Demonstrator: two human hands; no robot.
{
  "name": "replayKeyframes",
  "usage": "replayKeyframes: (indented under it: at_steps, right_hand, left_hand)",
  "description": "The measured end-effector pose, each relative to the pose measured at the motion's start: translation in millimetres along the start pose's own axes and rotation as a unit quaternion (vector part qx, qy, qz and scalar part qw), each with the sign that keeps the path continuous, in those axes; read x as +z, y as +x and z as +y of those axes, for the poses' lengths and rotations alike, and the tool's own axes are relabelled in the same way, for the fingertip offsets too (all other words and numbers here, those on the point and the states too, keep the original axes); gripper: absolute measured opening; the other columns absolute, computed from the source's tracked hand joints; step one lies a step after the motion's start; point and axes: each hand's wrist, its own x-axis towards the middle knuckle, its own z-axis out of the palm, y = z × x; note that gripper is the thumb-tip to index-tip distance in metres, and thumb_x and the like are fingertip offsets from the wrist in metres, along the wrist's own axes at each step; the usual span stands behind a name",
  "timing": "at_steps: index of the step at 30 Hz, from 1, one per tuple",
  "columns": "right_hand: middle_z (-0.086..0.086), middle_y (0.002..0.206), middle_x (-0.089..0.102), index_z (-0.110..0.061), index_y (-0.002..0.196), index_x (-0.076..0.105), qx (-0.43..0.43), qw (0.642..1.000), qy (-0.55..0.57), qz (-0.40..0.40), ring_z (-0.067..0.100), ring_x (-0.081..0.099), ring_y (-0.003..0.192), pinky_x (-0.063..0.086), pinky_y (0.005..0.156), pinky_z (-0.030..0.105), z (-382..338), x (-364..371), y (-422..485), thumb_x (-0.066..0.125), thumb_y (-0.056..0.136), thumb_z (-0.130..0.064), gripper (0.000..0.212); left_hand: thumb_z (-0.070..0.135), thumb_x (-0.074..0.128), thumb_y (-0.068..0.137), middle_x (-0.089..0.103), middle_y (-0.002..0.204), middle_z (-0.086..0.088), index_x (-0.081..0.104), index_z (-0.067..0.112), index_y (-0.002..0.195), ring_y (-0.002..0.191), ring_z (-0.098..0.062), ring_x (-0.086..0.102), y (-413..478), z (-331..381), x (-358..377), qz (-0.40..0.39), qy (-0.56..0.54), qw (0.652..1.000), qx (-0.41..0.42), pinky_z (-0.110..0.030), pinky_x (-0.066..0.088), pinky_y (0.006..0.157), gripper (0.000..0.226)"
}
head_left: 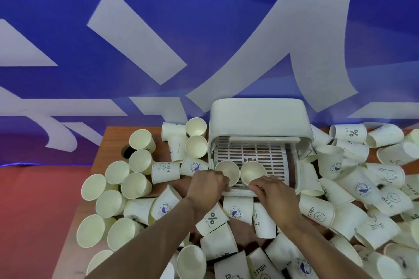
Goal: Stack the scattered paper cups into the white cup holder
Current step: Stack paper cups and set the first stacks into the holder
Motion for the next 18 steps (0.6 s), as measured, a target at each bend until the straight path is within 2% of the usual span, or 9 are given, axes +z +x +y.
replayKeyframes:
  at_steps: [4, 8, 11, 14, 16, 18]
  right_hand:
    - [-0.019, 0.086, 0.068, -0.036, 0.09, 0.072, 0.013, 1.0, -0.014, 0.0, 0.006, 0.06, 0.088, 0.048, 0.057, 0.028, -1, -1, 0, 0.063, 0.091, -0.042, 0.011]
    - [-0.02, 0.087, 0.068, -0.04, 0.09, 0.072, 0.019, 0.999, -0.028, -0.003, 0.004, 0.06, 0.089, 0.045, 0.058, 0.026, -2, -4, -1, 0.061, 0.091, -0.046, 0.013]
    - [-0.022, 0.102, 0.066, -0.04, 0.104, 0.069, 0.018, 1.0, 0.002, -0.022, 0.0, 0.06, 0.095, 0.049, 0.07, 0.025, -2, -9, -5, 0.058, 0.092, -0.05, 0.019]
    - [-0.023, 0.116, 0.062, -0.033, 0.121, 0.063, 0.015, 0.997, 0.068, 0.028, -0.006, 0.062, 0.091, 0.053, 0.072, 0.021, -1, -16, -21, 0.064, 0.091, -0.045, 0.033]
    - [-0.023, 0.115, 0.063, -0.031, 0.116, 0.065, -0.001, 0.995, 0.077, 0.067, -0.01, 0.059, 0.085, 0.053, 0.067, 0.016, 2, -20, -36, 0.062, 0.093, -0.041, 0.025]
    - [-0.025, 0.105, 0.063, -0.033, 0.105, 0.068, -0.008, 0.995, 0.063, 0.075, -0.013, 0.053, 0.077, 0.048, 0.06, 0.012, 7, -24, -48, 0.065, 0.092, -0.036, 0.014]
  left_hand:
    - [0.031, 0.058, 0.094, 0.065, 0.082, 0.001, 0.067, 0.021, 0.086, 0.078, -0.021, 0.064, 2, 0, -1, 0.001, 0.023, 1.0, 0.017, -0.027, 0.032, 0.057, 0.016]
    - [0.038, 0.055, 0.094, 0.063, 0.087, 0.0, 0.065, 0.02, 0.093, 0.08, -0.022, 0.063, 2, 5, -4, 0.004, 0.031, 0.999, 0.027, -0.029, 0.037, 0.056, 0.02]
    - [0.047, 0.057, 0.089, 0.064, 0.093, 0.005, 0.067, 0.024, 0.1, 0.077, -0.017, 0.063, -8, 0, -15, 0.071, 0.014, 0.993, 0.089, -0.028, 0.045, 0.051, 0.028]
    - [0.039, 0.057, 0.09, 0.065, 0.085, 0.008, 0.07, 0.024, 0.092, 0.069, -0.015, 0.061, -21, -9, -26, 0.138, -0.015, 0.981, 0.138, -0.029, 0.046, 0.045, 0.02]
    - [0.034, 0.057, 0.09, 0.064, 0.08, 0.007, 0.068, 0.023, 0.085, 0.065, -0.016, 0.059, -27, -20, -29, 0.151, -0.012, 0.979, 0.135, -0.03, 0.045, 0.043, 0.017]
    - [0.032, 0.056, 0.089, 0.062, 0.075, 0.007, 0.066, 0.022, 0.079, 0.062, -0.016, 0.057, -29, -35, -31, 0.143, 0.016, 0.981, 0.127, -0.031, 0.044, 0.043, 0.018]
